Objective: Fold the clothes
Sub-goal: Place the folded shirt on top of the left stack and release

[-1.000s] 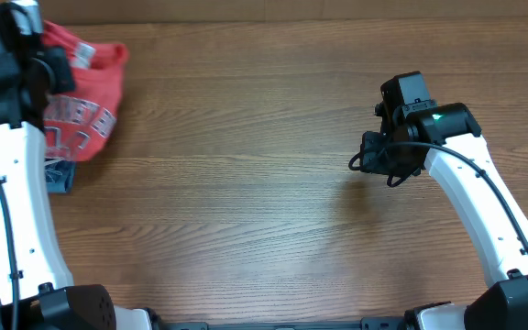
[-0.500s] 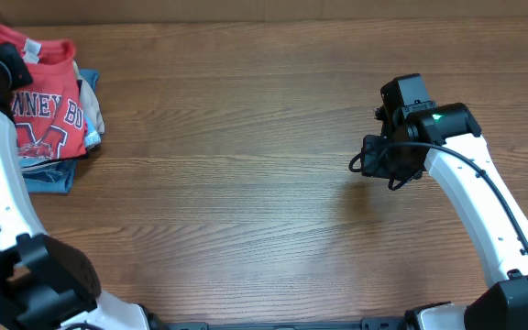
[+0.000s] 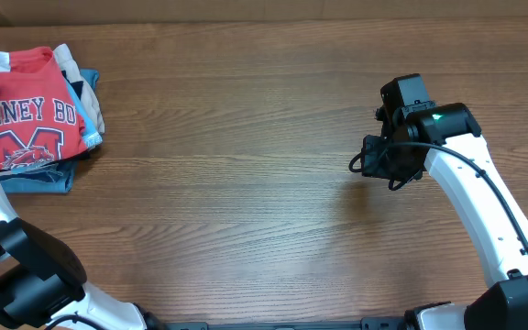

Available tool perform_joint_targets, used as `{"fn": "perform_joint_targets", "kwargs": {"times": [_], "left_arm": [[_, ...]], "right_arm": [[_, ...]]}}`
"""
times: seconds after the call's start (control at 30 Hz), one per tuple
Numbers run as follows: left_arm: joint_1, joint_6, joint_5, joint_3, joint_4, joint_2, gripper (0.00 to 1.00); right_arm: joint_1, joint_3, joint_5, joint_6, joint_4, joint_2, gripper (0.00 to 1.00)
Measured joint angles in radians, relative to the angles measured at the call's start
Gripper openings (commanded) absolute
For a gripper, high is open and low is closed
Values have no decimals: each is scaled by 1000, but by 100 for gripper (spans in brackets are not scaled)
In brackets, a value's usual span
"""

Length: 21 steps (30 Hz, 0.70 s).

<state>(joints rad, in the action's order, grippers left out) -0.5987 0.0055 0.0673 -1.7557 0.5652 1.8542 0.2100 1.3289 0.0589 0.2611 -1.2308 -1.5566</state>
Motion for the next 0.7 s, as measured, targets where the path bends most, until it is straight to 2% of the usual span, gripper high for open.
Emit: {"fn": "perform_joint_targets", "kwargs": {"times": [0.27, 0.43, 0.67, 0.7], "left_arm": [[-37, -16, -15, 0, 3, 6, 100], [-28, -26, -103, 0, 34, -9, 100], [117, -23, -152, 0, 121, -114, 100], [150, -22, -156, 0, 146, -133, 100]], "right_arm": [[0, 0, 0, 0, 3, 0, 41], [0, 0, 0, 1, 32, 0, 46], [0, 0, 20, 3, 134, 0, 70], [0, 0, 30, 3, 160, 0, 76]]}}
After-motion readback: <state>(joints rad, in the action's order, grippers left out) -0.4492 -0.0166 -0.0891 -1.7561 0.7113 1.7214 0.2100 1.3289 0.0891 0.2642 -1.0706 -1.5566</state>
